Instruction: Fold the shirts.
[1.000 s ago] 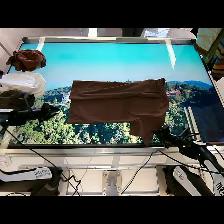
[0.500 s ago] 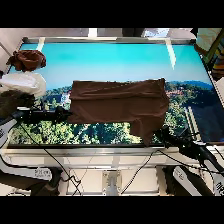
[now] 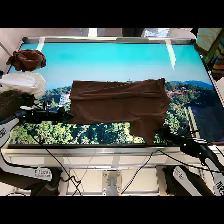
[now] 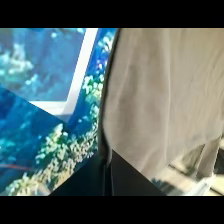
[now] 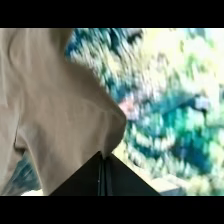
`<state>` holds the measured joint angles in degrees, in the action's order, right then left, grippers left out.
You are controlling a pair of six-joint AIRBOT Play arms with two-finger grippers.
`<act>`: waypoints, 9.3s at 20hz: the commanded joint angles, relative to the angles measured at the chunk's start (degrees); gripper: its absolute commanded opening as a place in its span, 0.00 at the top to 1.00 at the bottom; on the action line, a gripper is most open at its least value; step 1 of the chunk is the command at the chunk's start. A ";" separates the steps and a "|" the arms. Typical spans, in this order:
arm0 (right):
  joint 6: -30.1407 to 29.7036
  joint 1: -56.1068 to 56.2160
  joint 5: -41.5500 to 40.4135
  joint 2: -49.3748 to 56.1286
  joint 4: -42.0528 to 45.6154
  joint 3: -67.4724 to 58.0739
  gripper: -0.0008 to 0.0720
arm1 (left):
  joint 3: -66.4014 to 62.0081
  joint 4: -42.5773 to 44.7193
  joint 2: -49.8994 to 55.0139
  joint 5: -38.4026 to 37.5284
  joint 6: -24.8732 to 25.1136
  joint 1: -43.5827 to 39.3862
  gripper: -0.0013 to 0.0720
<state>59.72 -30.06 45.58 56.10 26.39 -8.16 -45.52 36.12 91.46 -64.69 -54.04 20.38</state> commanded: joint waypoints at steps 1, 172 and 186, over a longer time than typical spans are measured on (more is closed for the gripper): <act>-3.98 0.04 7.37 -0.11 -2.91 -5.88 0.96 | -3.04 -6.86 -0.68 -9.11 2.27 0.00 0.97; -6.01 59.06 -4.11 58.88 -23.37 -100.43 0.79 | -72.57 62.88 -2.36 -13.75 -34.51 -23.80 0.97; -16.28 49.16 6.60 58.82 -41.35 -100.43 0.52 | -67.93 59.60 -2.29 -17.46 -34.42 -23.80 0.97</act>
<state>44.40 22.52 47.55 114.93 -12.82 -108.55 -113.51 97.78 89.21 -81.17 -88.53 -3.46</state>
